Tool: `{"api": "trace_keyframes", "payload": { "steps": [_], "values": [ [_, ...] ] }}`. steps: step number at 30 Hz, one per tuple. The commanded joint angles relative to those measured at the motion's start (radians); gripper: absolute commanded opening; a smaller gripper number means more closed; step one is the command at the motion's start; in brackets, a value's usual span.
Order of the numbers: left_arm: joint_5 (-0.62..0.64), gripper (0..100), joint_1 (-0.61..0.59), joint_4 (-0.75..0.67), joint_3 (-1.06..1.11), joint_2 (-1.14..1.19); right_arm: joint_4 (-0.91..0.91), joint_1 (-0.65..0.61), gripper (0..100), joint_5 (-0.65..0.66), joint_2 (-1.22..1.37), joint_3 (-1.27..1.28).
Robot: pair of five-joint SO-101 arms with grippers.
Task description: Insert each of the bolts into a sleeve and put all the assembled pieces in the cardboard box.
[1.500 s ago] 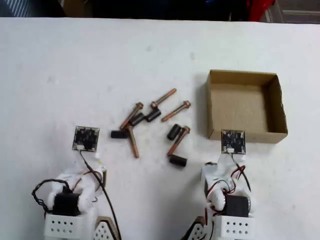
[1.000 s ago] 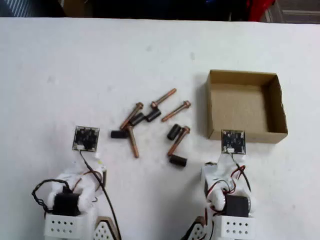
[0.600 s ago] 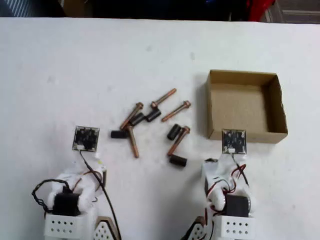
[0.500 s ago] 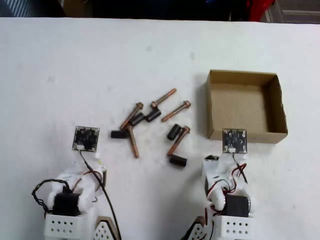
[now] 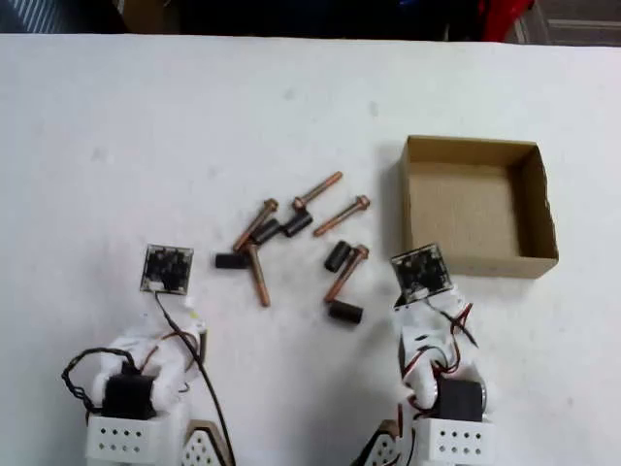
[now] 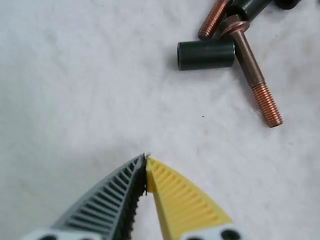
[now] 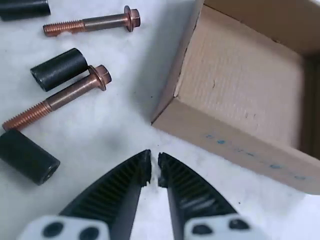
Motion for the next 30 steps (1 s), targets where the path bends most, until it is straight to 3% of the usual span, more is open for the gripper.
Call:
{"api": "trace_keyframes", "payload": {
  "steps": [1, 9, 14, 20, 30],
  "values": [
    [-0.005, 2, 0.007, 0.005, 0.000, -0.005, -0.025, 0.005, 1.8, 0.035, -0.012, -0.026],
    [-0.005, 2, 0.007, 0.005, 0.000, -0.005, -0.012, 0.005, 1.8, 0.057, -0.010, -0.206],
    [-0.005, 2, 0.007, 0.005, 0.000, -0.005, 0.125, 0.002, 1.8, 0.164, -0.007, -0.364],
    [-0.005, 2, 0.007, 0.005, 0.000, -0.005, 0.185, 0.002, 1.9, 0.195, 0.015, -0.548],
    [-0.005, 2, 0.007, 0.005, 0.000, -0.005, 0.283, -0.001, 1.9, 0.187, 0.556, -0.895]
  ]
}}
